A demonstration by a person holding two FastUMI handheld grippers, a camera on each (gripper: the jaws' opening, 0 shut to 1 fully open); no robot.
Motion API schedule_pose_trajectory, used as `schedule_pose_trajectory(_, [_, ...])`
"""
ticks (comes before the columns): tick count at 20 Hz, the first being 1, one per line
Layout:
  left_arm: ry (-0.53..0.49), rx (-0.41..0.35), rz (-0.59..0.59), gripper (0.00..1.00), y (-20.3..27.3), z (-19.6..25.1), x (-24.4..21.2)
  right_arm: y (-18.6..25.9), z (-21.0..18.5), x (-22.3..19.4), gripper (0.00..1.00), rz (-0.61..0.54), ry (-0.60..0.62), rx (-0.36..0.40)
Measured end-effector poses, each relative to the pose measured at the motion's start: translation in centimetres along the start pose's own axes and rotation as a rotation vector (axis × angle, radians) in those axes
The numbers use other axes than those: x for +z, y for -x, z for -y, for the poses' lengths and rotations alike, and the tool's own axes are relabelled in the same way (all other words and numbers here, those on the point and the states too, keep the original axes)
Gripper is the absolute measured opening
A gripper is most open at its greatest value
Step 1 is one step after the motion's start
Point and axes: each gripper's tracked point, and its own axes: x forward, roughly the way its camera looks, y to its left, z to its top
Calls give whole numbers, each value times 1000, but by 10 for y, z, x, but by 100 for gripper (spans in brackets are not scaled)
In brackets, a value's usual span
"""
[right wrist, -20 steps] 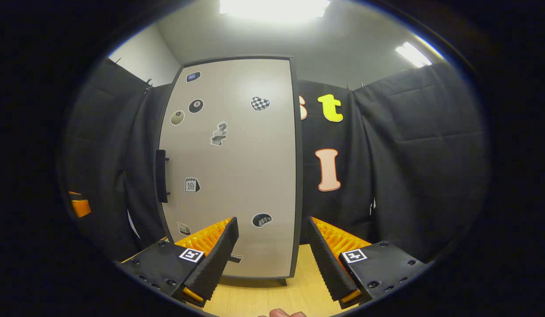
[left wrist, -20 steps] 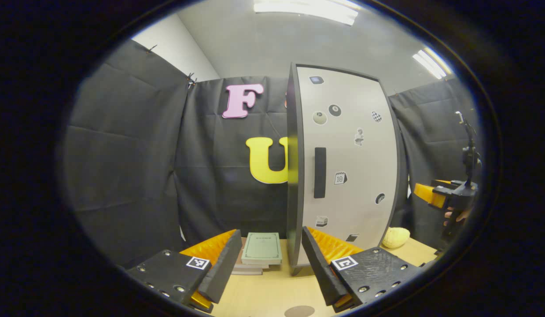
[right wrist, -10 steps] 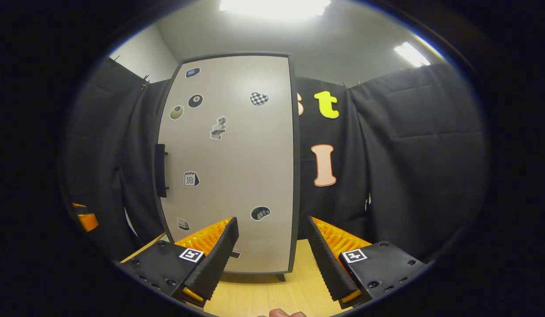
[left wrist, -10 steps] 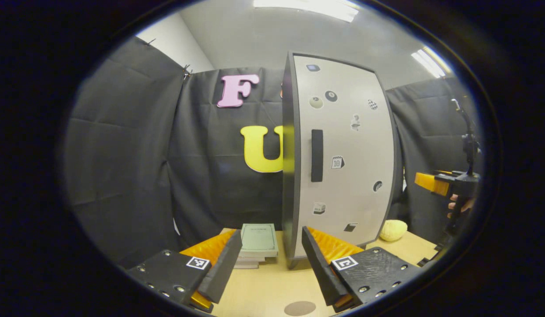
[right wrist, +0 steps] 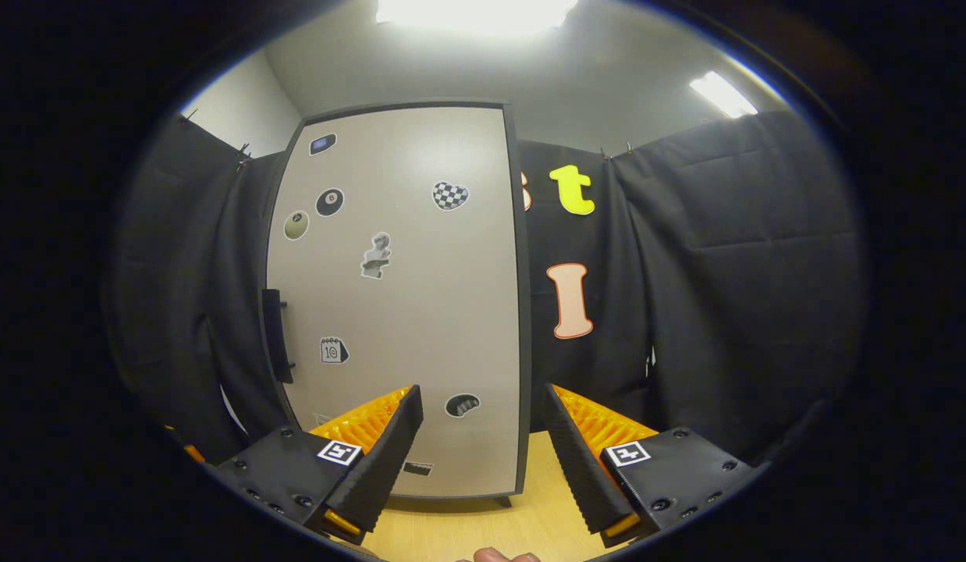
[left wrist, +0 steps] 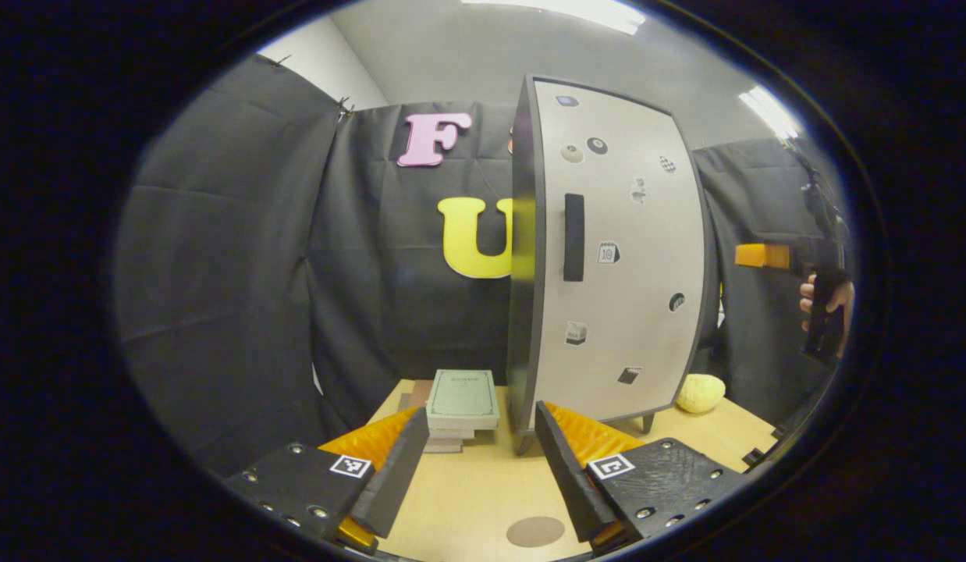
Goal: Open the cabinet door with the right hand, grasp the bottle in the cabinet with the left hand and place it on the coaster, then close the cabinet door with the right hand.
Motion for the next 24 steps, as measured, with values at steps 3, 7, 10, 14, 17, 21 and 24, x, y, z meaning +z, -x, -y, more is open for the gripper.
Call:
schedule_pose_trajectory(3, [-5, 18, -11, 85, 8, -6, -10, -16, -14, 26, 97, 16, -15, 27])
schedule_pose_trajectory(7, [50, 51, -45, 85, 18, -19, -25, -37, -46, 47, 97, 12, 14, 88])
schedule_pose_trajectory(10, [78, 90, -47, 82, 23, -29, -27, -49, -82, 56, 98, -28, 3, 159])
schedule_pose_trajectory(14, [60, 134, -47, 82, 30, -47, -28, -61, -122, 69, 97, -17, 12, 208])
schedule_pose_trajectory(17, [68, 153, -55, 82, 35, -56, -33, -66, -157, 71, 98, -24, 19, 261])
schedule_pose_trajectory(21, [74, 179, -74, 85, 40, -67, -43, -70, -197, 65, 98, -44, 14, 319])
schedule_pose_trajectory(24, [88, 194, -91, 85, 46, -75, -51, -75, -219, 60, 98, -56, 6, 343])
